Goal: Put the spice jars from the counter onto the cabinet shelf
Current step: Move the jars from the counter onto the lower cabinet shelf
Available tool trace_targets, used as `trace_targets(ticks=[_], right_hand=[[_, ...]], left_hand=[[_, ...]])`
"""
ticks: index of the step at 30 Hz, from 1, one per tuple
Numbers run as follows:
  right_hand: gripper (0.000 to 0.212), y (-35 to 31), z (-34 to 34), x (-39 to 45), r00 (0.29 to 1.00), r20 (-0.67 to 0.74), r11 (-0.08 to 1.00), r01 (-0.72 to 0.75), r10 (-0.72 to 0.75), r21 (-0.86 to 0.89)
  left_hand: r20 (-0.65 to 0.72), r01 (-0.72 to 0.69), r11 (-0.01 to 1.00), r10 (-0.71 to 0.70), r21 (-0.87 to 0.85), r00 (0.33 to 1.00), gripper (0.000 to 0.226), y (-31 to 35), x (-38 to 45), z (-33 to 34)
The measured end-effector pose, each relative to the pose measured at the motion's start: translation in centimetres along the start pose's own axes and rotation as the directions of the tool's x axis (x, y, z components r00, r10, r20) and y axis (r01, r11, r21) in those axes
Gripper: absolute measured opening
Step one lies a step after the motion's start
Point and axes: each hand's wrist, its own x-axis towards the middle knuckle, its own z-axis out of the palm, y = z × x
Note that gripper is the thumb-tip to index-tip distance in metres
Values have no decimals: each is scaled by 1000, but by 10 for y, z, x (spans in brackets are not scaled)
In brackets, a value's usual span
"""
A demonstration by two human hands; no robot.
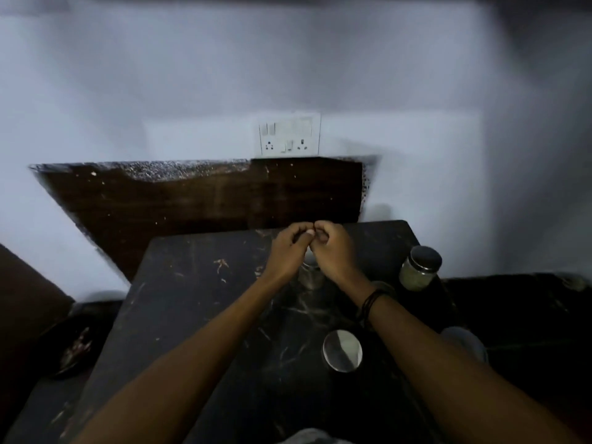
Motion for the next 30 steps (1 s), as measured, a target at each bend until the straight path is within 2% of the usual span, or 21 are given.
trace_targets(ticks=[5,8,11,15,18,21,24,28,30], right_hand=[[31,40,16,-18,993,69,994,-90,94,-64],[30,55,16,-33,990,81,989,-102,111,-108],[27,70,14,-56,986,105,980,-112,131,-163],[37,101,8,-97,970,152,944,-137,189,-299],[34,121,3,-125,967,173,948,-131,186,-289],[28,134,4,-141,965,169,966,-164,199,-202],[26,141,9,-150,971,147,981,-178,187,-74],[31,146,12,-156,981,121,988,-147,153,-57],[33,148,11,-156,978,130,986,-158,164,-56]], left_hand=[[41,54,994,-58,93,997,27,-36,-10,19],[88,86,994,-92,69,992,25,-51,-23,27],[142,56,996,-65,65,988,24,-67,-43,37],[215,130,990,-139,57,967,26,-89,-74,57],[272,87,990,-114,108,956,26,-101,-89,68],[294,78,990,-111,121,949,24,-108,-98,79],[309,120,987,-147,106,940,27,-116,-104,88],[310,263,965,-252,9,917,33,-120,-106,93],[325,285,958,-271,3,906,35,-118,-106,94]])
